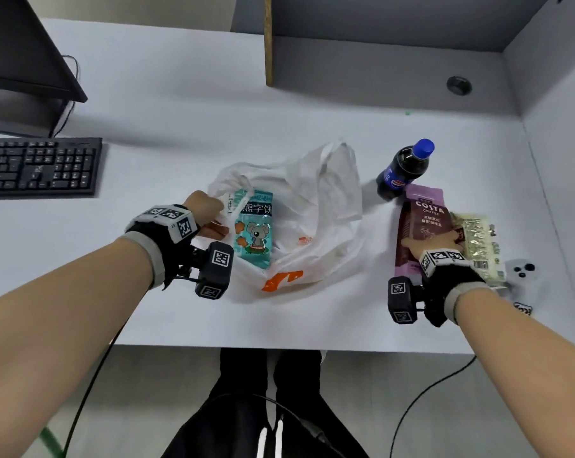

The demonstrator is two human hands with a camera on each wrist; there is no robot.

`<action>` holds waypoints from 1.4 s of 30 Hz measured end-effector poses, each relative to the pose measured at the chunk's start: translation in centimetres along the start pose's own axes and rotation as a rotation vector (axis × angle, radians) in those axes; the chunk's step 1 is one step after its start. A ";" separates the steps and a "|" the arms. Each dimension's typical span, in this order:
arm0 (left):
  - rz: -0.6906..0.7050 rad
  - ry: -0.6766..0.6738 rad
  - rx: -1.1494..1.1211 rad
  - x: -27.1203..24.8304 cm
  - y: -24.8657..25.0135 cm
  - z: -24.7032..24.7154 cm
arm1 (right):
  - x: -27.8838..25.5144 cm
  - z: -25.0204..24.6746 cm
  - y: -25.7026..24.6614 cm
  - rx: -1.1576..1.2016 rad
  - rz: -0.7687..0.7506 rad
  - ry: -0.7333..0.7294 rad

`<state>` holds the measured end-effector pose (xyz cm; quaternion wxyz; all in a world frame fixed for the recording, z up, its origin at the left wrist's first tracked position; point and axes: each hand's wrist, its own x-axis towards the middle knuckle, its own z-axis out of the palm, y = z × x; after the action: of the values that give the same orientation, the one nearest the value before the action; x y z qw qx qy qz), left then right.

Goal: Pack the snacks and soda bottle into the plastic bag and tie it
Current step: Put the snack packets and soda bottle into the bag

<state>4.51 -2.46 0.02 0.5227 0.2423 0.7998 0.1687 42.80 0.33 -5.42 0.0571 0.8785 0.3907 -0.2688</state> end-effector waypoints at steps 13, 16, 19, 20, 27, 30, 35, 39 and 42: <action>0.140 0.096 0.092 1.4 -0.6 -1.3 | -12.7 -6.4 0.4 1.487 -0.343 -0.453; 0.198 0.092 0.124 1.3 -0.7 -2.1 | -16.9 -7.4 -2.9 1.310 -0.380 -0.645; 0.275 0.094 0.207 1.6 -0.9 -3.1 | -18.6 -4.4 -7.3 0.919 -0.263 -0.969; 0.292 0.081 0.222 1.5 -0.9 -3.5 | -19.0 -2.8 -8.5 0.795 -0.224 -1.040; 0.361 -0.093 0.074 0.8 -0.4 -6.4 | -20.0 1.7 -13.1 1.163 -0.091 -0.776; 0.372 -0.110 0.110 0.9 -0.3 -7.7 | -19.9 1.8 -14.1 1.315 -0.119 -0.648; 0.355 -0.197 0.099 0.8 -0.2 -8.7 | -18.1 2.6 -17.3 1.280 -0.050 -0.514; 0.374 -0.163 0.058 0.8 0.3 -8.7 | -16.5 5.8 -18.4 1.003 -0.117 -0.583; 0.371 -0.145 0.040 0.9 0.8 -8.5 | -16.6 6.0 -17.0 0.799 -0.189 -0.562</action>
<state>-3.42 -1.47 3.11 0.5338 0.4073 0.7051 0.2282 18.95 -0.72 -0.11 -0.2054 0.6861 0.3045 -0.6280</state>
